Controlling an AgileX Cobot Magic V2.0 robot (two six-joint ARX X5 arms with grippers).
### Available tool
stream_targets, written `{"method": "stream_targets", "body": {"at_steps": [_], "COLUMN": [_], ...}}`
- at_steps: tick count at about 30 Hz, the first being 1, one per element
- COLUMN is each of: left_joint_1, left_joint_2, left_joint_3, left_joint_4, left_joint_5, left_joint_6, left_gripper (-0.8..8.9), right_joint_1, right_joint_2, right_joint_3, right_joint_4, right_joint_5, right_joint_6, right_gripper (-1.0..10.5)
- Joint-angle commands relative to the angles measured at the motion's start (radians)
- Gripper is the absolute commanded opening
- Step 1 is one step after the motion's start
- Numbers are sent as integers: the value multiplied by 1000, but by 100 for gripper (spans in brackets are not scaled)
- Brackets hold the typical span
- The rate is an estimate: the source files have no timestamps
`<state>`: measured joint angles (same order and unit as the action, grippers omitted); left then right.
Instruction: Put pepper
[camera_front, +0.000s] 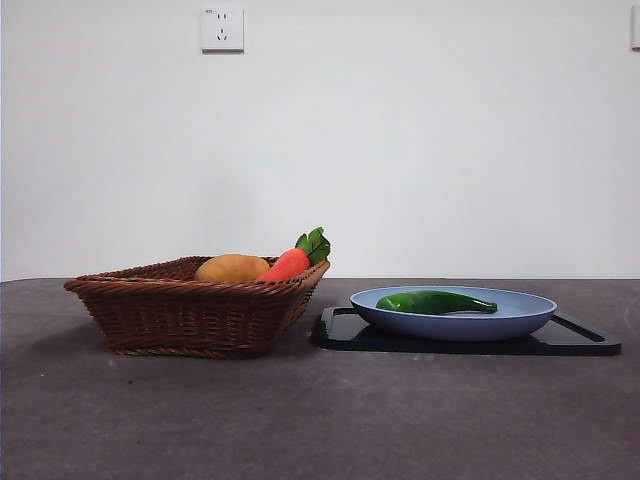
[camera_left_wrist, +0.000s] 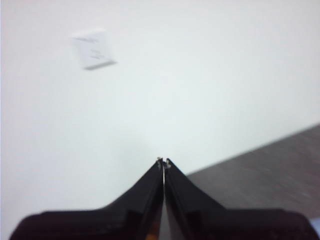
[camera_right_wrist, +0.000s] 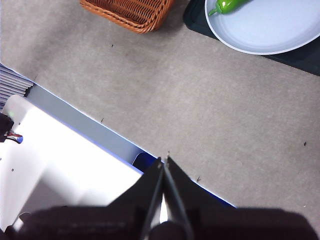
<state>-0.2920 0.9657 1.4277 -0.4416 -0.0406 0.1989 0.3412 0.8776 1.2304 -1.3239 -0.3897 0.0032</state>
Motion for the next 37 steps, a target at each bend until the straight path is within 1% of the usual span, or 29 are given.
{"method": "stream_targets", "body": {"at_steps": [1, 3, 5, 8, 10, 13, 19, 25, 31, 37], "left_joint_1": [98, 156, 199, 236, 249, 261, 292, 323, 327, 327], "left_joint_2": [-38, -85, -148, -253, -322, -412, -594, -761, -865, -908], "left_joint_3": [-16, -86, -194, -391, -525, -693, -975, -1187, -1313, -1388], "left_joint_4": [26, 103, 220, 402, 497, 562, 570, 567, 536, 491], "left_joint_5": [48, 53, 51, 47, 44, 44, 44, 43, 45, 48], "left_joint_6": [11, 3, -18, -42, -42, -50, -136, -203, -262, -306], "left_gripper": [8, 8, 8, 8, 8, 8, 8, 8, 8, 8], "right_joint_1": [6, 6, 6, 6, 6, 6, 6, 6, 6, 6], "right_joint_2": [6, 6, 6, 6, 6, 6, 6, 6, 6, 6], "right_joint_3": [18, 18, 18, 18, 18, 18, 18, 18, 18, 18], "right_joint_4": [7, 7, 7, 7, 7, 7, 7, 7, 7, 7], "right_joint_5": [0, 0, 0, 0, 0, 0, 0, 0, 0, 0], "right_joint_6": [3, 3, 3, 3, 3, 3, 3, 3, 3, 3], "right_gripper": [11, 11, 11, 11, 11, 11, 11, 11, 11, 11]}}
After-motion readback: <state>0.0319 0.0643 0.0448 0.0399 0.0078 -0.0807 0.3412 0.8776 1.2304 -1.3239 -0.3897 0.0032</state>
